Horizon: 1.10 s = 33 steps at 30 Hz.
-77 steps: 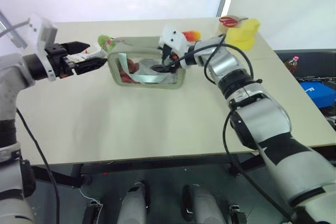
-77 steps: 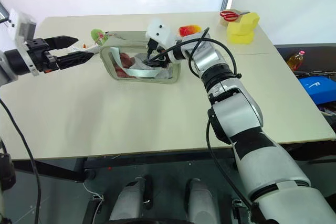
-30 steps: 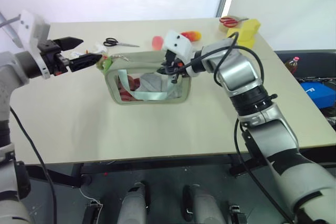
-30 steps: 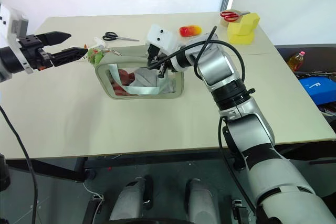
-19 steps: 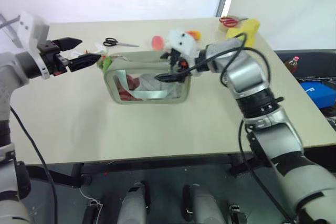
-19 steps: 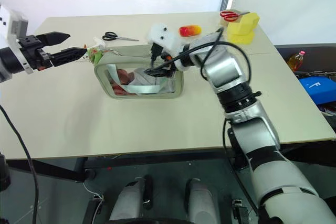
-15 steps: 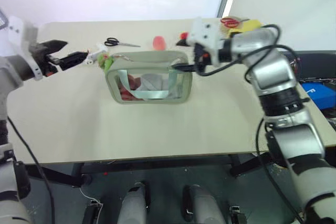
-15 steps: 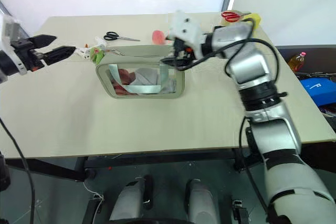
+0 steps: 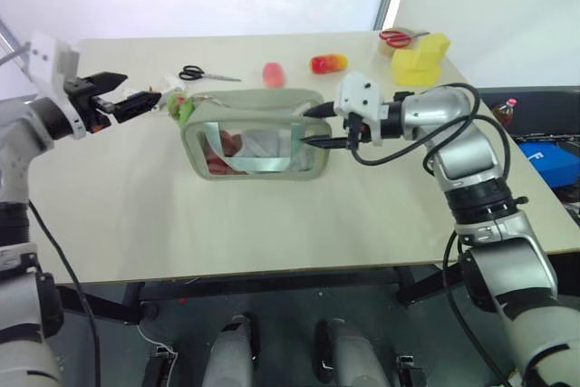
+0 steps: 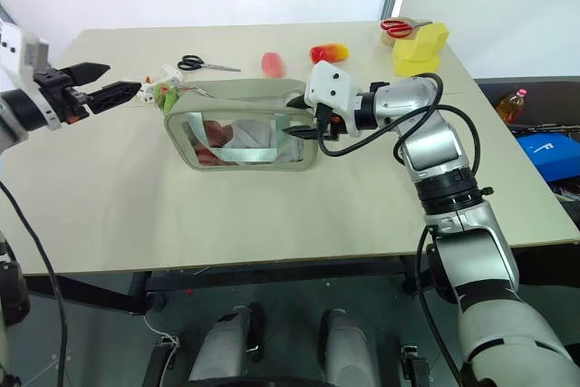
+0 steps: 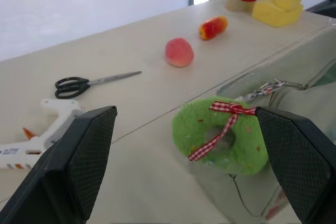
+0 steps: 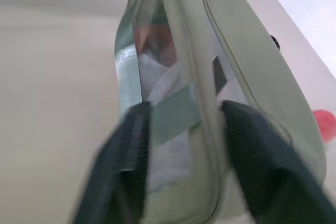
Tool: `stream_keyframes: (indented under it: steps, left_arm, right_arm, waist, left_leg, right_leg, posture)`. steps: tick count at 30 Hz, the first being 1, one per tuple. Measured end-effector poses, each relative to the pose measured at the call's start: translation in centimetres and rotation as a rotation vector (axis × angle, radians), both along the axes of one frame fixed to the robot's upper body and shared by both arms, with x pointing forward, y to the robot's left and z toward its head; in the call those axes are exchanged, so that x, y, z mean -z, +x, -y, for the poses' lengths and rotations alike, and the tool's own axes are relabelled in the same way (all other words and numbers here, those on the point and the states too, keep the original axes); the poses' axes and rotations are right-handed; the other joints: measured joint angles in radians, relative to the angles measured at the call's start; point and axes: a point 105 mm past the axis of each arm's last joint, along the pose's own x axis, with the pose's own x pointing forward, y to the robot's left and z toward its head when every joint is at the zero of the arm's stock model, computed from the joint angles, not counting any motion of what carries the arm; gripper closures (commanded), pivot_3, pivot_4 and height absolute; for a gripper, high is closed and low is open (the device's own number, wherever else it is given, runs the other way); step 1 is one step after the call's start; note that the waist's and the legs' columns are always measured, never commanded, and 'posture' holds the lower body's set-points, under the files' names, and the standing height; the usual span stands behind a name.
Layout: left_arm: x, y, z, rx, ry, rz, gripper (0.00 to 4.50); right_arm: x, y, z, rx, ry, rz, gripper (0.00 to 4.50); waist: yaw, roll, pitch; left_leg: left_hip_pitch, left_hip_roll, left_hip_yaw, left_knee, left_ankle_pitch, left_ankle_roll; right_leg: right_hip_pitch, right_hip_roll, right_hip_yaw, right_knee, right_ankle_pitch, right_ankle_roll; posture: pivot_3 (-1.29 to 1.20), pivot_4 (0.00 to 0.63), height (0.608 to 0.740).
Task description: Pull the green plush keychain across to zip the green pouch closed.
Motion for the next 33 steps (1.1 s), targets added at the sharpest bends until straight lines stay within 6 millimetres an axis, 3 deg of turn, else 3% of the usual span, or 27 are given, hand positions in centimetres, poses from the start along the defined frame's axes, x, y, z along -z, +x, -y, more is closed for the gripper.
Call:
stream_keyframes:
  steps: [1,2,11,16,19,26,33]
  left_arm:
    - [0.2,0.3,0.0,-0.002,-0.008,0.0,0.0]
    - [0.4,0.6,0.1,-0.004,-0.011,0.0,0.0]
    - [6.0,3.1,0.2,-0.046,-0.007,-0.1,0.0]
    - [5.7,3.9,1.1,-0.03,-0.004,-0.084,0.0]
    - [4.9,4.1,1.6,-0.015,-0.011,-0.062,0.84]
    - [3.6,4.0,2.4,0.035,-0.039,-0.031,4.43]
    - [1.6,3.5,2.5,0.057,-0.04,-0.002,4.48]
  right_arm:
    - [0.0,0.0,0.0,0.001,0.001,-0.002,4.42]
    - [0.1,0.0,0.0,0.0,0.001,-0.004,4.47]
    - [0.2,-0.2,-0.1,-0.018,-0.01,-0.003,4.47]
    - [0.2,-0.2,-0.2,-0.018,-0.011,-0.002,4.47]
    - [0.3,-0.2,-0.2,-0.019,-0.012,-0.002,4.5]
    - [0.2,-0.1,-0.2,-0.013,-0.01,0.006,4.5]
    - [0.2,0.1,-0.1,0.005,-0.005,0.013,4.5]
  waist:
    - [0.0,0.0,0.0]
    - [0.0,0.0,0.0]
    - [-0.001,0.0,0.0]
    - [-0.001,0.0,0.0]
    - [-0.001,0.0,0.0]
    - [-0.002,0.0,0.0]
    - [-0.001,0.0,0.0]
  left_leg:
    - [0.0,0.0,0.0,0.0,0.0,0.0]
    - [0.0,0.0,0.0,0.0,0.0,0.0]
    - [0.0,0.0,0.0,0.0,0.001,0.002]
    - [0.0,0.0,0.0,0.0,0.001,0.002]
    - [0.0,0.0,0.0,0.0,0.001,0.002]
    - [0.0,0.0,0.0,0.0,0.001,0.002]
    - [0.0,0.0,0.0,0.0,0.001,0.002]
  right_leg:
    - [0.0,0.0,0.0,0.0,0.0,0.0]
    - [0.0,0.0,0.0,0.0,0.0,0.0]
    - [0.0,0.0,0.0,0.0,0.001,0.002]
    - [0.0,0.0,0.0,0.0,0.001,0.002]
    - [0.0,0.0,0.0,0.0,0.002,0.002]
    - [0.0,0.0,0.0,0.0,0.002,0.003]
    - [0.0,0.0,0.0,0.0,0.002,0.003]
  posture:
    - [0.0,0.15,0.74]
    - [0.0,0.15,0.74]
    - [0.0,0.15,0.74]
    - [0.0,0.15,0.74]
    - [0.0,0.15,0.74]
    - [0.0,0.15,0.74]
    - [0.0,0.15,0.74]
